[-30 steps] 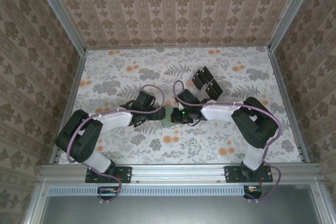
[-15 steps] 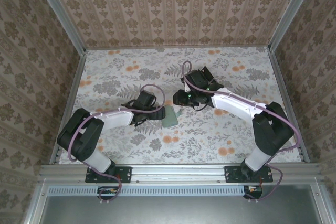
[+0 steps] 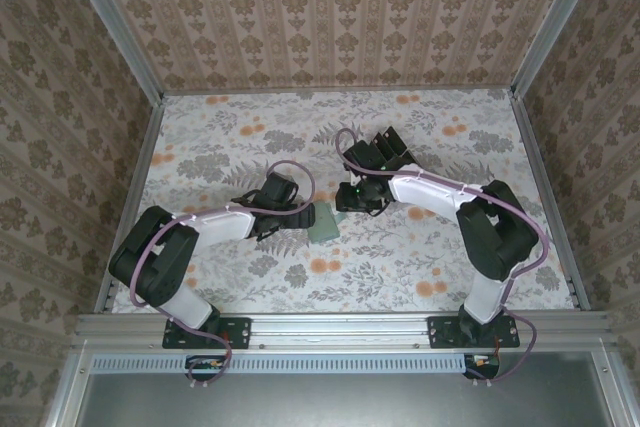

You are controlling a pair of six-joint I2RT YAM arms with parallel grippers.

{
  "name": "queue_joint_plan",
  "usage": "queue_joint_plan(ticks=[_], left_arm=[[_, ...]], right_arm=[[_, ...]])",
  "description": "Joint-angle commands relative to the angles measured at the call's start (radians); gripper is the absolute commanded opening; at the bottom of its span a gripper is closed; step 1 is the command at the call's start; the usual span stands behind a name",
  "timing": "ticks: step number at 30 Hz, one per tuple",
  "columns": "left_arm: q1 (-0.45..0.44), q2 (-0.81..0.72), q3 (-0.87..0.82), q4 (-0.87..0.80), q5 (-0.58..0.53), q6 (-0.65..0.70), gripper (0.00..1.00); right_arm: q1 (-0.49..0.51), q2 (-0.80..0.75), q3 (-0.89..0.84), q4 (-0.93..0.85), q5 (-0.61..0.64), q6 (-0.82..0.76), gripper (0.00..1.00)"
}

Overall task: Put the credit cards into the card holder
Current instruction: Close the button on the card holder.

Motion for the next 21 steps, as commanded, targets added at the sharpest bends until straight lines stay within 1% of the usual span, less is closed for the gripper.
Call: queue_joint_plan(ticks=[1, 6, 9, 13, 20, 21], left_arm=[[0.014, 0.063, -0.021, -0.026, -0.038, 0.016, 1.00], [0.014, 0.064, -0.021, -0.023, -0.035, 0.019, 1.00], [0.014, 0.065, -0.021, -0.019, -0.035, 0.019, 1.00], [0.014, 0.067, -0.023, -0.017, -0.033, 0.017, 1.00], [0.014, 0.064, -0.024, -0.015, -0.033, 0.017, 1.00], [0.014, 0.064, -0.025, -0.014, -0.031, 0.017, 1.00]], right_arm=[[0.000, 0.021, 0.025, -0.031, 0.029, -0.014, 0.29], [0.000, 0.036, 0.029, -0.030, 0.029, -0.013, 0.24], [0.000, 0.040, 0.029, -0.030, 0.029, -0.013, 0.22], [-0.001, 0.042, 0.025, -0.029, 0.029, -0.013, 0.17], [-0.002, 0.045, 0.021, -0.024, 0.025, -0.013, 0.14], [-0.001, 0.048, 0.021, -0.023, 0.024, -0.013, 0.11]])
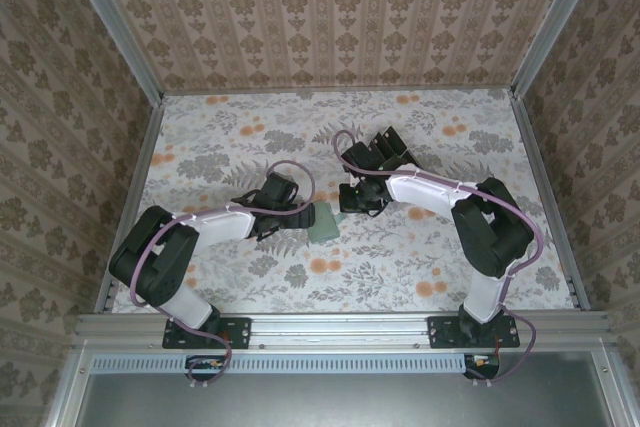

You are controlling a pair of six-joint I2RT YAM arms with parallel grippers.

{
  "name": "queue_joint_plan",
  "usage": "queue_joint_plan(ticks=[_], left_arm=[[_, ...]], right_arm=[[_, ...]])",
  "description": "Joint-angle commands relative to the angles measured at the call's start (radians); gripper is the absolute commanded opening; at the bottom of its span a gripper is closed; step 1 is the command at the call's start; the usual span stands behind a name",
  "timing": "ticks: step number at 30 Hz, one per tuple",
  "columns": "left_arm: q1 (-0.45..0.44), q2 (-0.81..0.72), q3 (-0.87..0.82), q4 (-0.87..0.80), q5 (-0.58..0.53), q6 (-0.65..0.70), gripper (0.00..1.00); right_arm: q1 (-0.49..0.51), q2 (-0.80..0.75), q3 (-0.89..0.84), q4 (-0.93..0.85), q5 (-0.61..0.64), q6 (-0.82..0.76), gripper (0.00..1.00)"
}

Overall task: Put the credit cards into the card holder
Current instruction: Close the button on the card holder.

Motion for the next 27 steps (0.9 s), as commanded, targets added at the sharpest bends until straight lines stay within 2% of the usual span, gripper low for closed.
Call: queue_joint_plan(ticks=[1, 5, 9, 21, 27], left_arm=[[0.014, 0.063, -0.026, -0.016, -0.031, 0.016, 1.00], [0.014, 0.065, -0.026, -0.016, -0.031, 0.016, 1.00], [0.016, 0.065, -0.026, -0.014, -0.030, 0.015, 1.00], [0.016, 0.066, -0.032, -0.009, -0.026, 0.014, 1.00], [0.016, 0.071, -0.031, -0.007, -0.023, 0.014, 1.00]], right_arm=[[-0.002, 0.026, 0.016, -0.022, 0.009, -0.011, 0.10], [-0.002, 0.031, 0.012, -0.015, 0.002, -0.013, 0.09], [-0.003, 0.025, 0.006, 0.003, -0.020, -0.012, 0.00], [0.000, -0.046, -0.059, 0.146, -0.164, 0.050, 0.00], [0.024, -0.024, -0.057, 0.186, -0.200, 0.076, 0.00]])
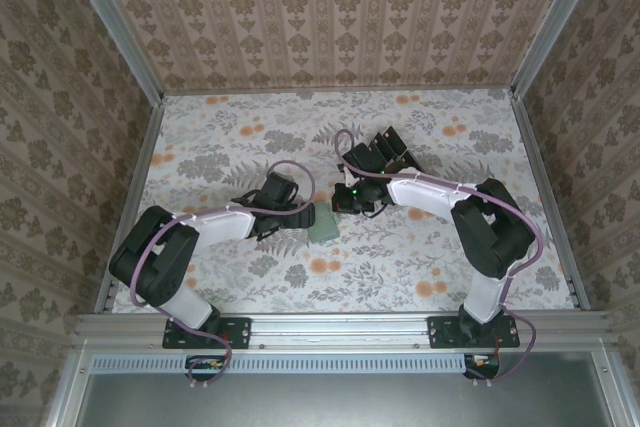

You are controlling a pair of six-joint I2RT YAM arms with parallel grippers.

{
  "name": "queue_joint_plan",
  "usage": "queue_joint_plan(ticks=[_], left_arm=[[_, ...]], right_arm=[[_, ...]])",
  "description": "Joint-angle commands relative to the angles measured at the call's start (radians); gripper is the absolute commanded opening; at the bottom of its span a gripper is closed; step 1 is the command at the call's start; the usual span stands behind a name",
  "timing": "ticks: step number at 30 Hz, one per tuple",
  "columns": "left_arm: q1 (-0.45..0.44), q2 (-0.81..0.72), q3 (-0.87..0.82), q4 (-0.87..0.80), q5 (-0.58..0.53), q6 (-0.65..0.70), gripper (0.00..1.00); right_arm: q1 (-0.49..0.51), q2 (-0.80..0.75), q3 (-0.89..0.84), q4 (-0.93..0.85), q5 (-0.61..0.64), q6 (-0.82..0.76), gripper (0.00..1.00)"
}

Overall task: Put the credit cards into the card holder
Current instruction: Close the button on the card holder.

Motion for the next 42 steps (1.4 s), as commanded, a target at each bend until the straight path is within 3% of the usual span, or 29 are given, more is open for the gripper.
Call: queue_joint_plan(ticks=[1, 42], left_arm=[[0.016, 0.072, -0.030, -0.007, -0.023, 0.014, 1.00], [0.015, 0.080, -0.038, 0.002, -0.013, 0.009, 1.00]], right_arm=[[0.023, -0.008, -0.006, 0.040, -0.049, 0.029, 0.00], [0.062, 0.132, 0.029, 0.123, -0.073, 0.079, 0.00]])
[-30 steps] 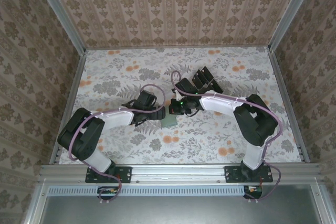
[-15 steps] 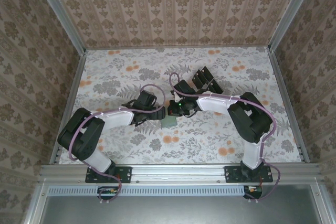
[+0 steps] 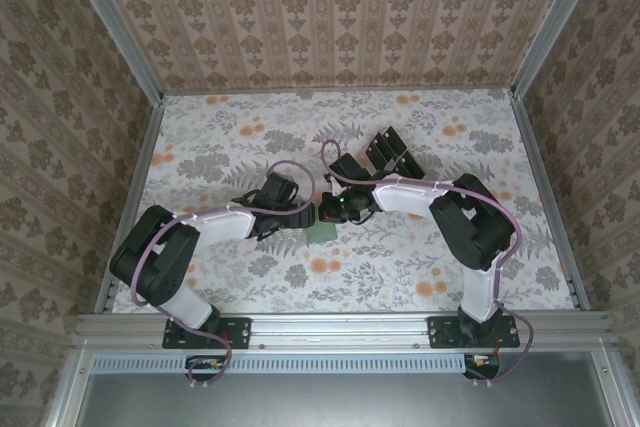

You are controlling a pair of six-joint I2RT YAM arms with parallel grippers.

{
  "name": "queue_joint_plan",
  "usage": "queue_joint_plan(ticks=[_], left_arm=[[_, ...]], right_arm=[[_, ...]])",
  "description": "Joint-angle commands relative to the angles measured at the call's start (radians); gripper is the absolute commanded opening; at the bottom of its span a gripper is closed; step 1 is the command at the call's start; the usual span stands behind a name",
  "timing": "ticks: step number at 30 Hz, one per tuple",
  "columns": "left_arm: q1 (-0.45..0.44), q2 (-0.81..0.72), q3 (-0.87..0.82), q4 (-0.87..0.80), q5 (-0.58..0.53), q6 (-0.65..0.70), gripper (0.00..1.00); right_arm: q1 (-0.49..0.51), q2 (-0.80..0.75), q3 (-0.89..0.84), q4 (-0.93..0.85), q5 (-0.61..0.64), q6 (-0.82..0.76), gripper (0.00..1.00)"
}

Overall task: Put the credit cards into the card holder
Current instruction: Close the button on the card holder.

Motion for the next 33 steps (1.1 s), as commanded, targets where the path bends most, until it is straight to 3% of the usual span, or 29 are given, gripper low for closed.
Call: queue_joint_plan(ticks=[1, 19, 33], left_arm=[[0.016, 0.075, -0.037, -0.003, -0.008, 0.009, 1.00], [0.011, 0.076, -0.039, 0.002, -0.002, 0.005, 1.00], [0.069, -0.054, -0.012, -0.036, 0.005, -0.015, 1.00]], right_arm=[[0.005, 0.025, 0.025, 0.017, -0.014, 0.016, 0.00], [0.003, 0.120, -0.002, -0.005, 0.011, 0.019, 0.00], [0.002, 0.089, -0.032, -0.012, 0.011, 0.023, 0.00]])
